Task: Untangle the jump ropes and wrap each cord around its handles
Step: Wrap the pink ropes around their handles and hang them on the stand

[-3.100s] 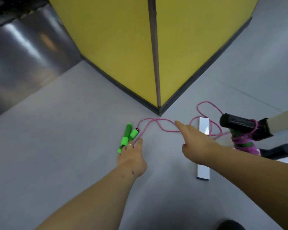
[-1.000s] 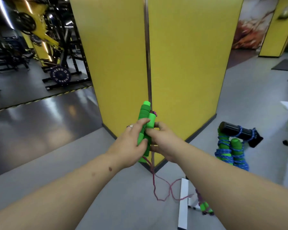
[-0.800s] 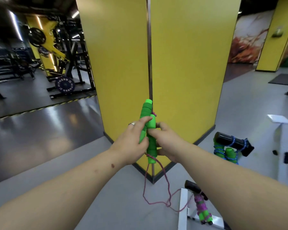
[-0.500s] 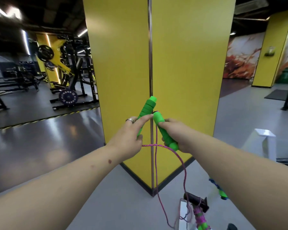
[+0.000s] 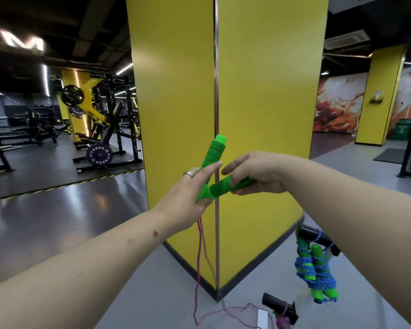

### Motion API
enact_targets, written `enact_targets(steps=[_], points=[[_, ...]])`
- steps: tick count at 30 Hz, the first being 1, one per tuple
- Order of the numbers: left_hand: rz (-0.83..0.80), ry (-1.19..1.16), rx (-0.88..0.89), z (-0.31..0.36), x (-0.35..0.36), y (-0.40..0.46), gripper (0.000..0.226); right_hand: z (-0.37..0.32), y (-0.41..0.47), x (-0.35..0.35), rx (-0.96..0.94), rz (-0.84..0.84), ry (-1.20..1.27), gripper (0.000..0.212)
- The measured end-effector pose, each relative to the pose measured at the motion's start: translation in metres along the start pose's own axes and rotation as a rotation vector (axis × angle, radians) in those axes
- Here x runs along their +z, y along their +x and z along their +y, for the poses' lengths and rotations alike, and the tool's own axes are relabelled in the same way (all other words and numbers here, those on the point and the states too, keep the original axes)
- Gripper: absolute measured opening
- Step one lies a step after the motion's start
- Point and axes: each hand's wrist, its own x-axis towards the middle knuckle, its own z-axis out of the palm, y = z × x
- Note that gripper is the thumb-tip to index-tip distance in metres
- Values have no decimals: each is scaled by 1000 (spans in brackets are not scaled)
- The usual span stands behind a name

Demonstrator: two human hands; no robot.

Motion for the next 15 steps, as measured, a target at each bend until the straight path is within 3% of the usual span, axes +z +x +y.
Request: enact_targets(steps=[6,11,15], points=[[66,-160,1,20,-1,-2,92,-10,-1,1,-233,-37,139,15],[100,-259,17,29,-10,-1,92,-6,0,6,-358,-49,293,23],[102,-316,16,39,-14,0,95,-13,-5,7,-401,-42,359,17]])
